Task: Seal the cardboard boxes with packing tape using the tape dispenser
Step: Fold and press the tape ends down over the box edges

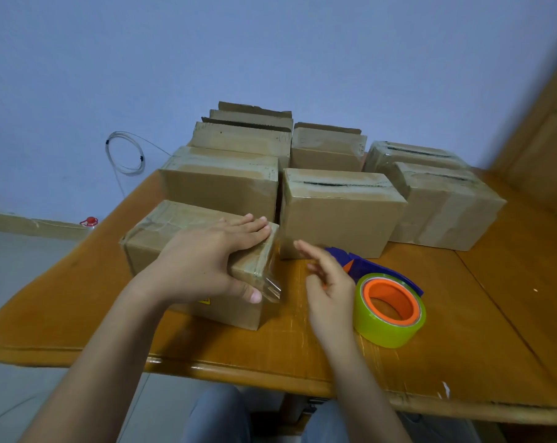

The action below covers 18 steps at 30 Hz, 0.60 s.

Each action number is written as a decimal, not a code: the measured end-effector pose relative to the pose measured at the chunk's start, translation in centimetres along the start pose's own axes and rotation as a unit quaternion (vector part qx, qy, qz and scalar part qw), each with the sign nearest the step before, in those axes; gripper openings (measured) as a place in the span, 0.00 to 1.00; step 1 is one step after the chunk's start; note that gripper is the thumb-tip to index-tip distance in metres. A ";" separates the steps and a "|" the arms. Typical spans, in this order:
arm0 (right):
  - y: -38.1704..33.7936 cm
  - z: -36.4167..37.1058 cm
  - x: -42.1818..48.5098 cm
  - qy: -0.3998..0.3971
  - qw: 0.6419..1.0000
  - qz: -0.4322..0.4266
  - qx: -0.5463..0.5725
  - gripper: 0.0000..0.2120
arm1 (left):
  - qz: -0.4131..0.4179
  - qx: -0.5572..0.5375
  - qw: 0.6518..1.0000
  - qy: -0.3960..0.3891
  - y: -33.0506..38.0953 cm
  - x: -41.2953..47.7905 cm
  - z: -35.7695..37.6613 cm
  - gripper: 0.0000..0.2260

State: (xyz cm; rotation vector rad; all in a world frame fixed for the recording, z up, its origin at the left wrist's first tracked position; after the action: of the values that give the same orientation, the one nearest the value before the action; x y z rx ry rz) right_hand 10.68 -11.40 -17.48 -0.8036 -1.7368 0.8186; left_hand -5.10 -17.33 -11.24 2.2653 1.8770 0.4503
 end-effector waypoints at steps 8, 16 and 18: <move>-0.3 2.6 4.2 -0.069 0.994 0.071 0.047 0.22 | 0.001 -0.006 1.000 0.012 -0.2 0.0 0.1 0.50; 1.3 2.9 4.9 -0.066 0.986 0.125 0.091 0.06 | 0.001 -0.005 1.000 0.011 -0.3 0.0 0.1 0.49; 1.4 2.8 4.9 -0.046 0.989 0.116 0.083 0.05 | -0.002 -0.007 1.000 0.007 -0.1 0.0 0.1 0.49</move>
State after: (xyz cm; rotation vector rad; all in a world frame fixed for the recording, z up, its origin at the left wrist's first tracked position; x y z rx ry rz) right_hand 6.89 -7.02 -16.85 -0.8776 -1.6481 1.1564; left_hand -5.17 -17.30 -11.37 2.2545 1.8799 0.4778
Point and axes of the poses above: each hand's wrist, its own x-axis towards the middle knuckle, its own z-axis out of the palm, y = z × x, the point moved 6 cm from there along x, towards the middle knuckle, and after that the axes turned 5 degrees about -x, right-handed, at the moved point
